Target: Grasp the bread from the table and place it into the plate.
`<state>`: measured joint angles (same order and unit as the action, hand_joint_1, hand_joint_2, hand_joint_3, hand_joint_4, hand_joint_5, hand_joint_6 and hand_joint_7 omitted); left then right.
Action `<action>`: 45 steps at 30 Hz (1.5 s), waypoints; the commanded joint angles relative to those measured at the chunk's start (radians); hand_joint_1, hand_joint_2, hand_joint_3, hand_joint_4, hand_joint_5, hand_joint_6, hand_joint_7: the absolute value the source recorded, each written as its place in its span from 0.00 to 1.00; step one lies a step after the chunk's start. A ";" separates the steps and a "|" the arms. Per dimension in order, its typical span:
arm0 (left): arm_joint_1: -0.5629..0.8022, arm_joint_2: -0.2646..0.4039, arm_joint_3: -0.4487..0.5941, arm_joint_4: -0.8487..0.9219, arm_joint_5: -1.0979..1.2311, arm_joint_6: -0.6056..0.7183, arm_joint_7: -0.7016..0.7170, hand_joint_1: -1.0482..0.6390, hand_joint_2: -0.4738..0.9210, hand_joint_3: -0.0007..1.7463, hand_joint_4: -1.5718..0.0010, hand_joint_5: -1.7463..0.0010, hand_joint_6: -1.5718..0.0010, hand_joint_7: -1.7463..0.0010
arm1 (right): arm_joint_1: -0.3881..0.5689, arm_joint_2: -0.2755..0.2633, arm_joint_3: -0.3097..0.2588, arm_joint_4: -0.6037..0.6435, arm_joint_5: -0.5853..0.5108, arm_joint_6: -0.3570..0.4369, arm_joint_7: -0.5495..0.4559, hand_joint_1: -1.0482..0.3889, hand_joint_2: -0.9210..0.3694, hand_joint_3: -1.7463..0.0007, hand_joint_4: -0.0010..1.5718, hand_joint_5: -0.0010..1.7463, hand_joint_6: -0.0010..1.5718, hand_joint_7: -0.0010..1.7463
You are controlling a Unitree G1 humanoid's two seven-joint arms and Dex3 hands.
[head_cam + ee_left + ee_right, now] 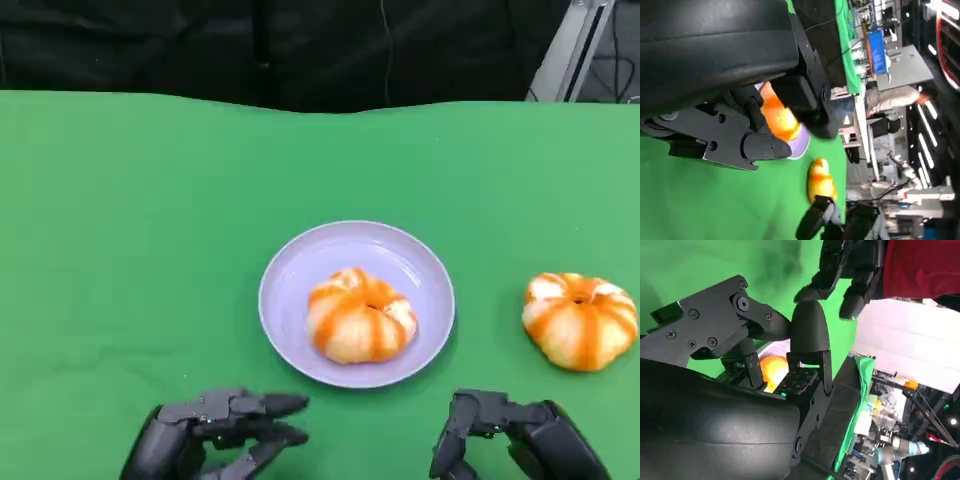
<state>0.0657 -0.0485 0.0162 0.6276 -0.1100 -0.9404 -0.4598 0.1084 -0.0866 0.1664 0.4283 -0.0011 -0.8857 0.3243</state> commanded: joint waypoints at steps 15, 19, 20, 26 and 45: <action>-0.068 0.053 -0.041 0.080 0.036 -0.055 0.042 0.56 0.66 0.71 0.47 0.08 0.42 0.25 | 0.007 -0.014 -0.007 -0.001 0.006 -0.001 0.000 0.56 0.23 0.48 0.51 0.89 0.50 0.76; -0.068 0.049 -0.053 0.091 0.038 -0.062 0.044 0.55 0.67 0.70 0.47 0.08 0.43 0.25 | 0.010 -0.013 -0.007 -0.003 0.009 0.001 0.000 0.56 0.22 0.49 0.51 0.89 0.50 0.76; -0.070 0.048 -0.056 0.094 0.037 -0.064 0.042 0.54 0.67 0.70 0.47 0.08 0.43 0.25 | 0.009 -0.013 -0.007 -0.002 0.010 0.001 0.001 0.56 0.22 0.49 0.51 0.89 0.50 0.76; -0.072 0.045 -0.071 0.102 0.047 -0.083 0.048 0.54 0.68 0.69 0.48 0.07 0.44 0.25 | 0.008 -0.012 -0.006 -0.004 0.009 0.005 0.001 0.55 0.22 0.49 0.51 0.89 0.50 0.76; -0.080 0.045 -0.096 0.113 0.076 -0.093 0.062 0.56 0.69 0.68 0.47 0.10 0.43 0.28 | 0.006 -0.014 -0.004 0.003 0.012 0.000 0.006 0.55 0.21 0.50 0.50 0.89 0.50 0.76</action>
<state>-0.0078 -0.0156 -0.0835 0.7288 -0.0333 -1.0166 -0.4151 0.1146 -0.0866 0.1669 0.4246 -0.0027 -0.8786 0.3251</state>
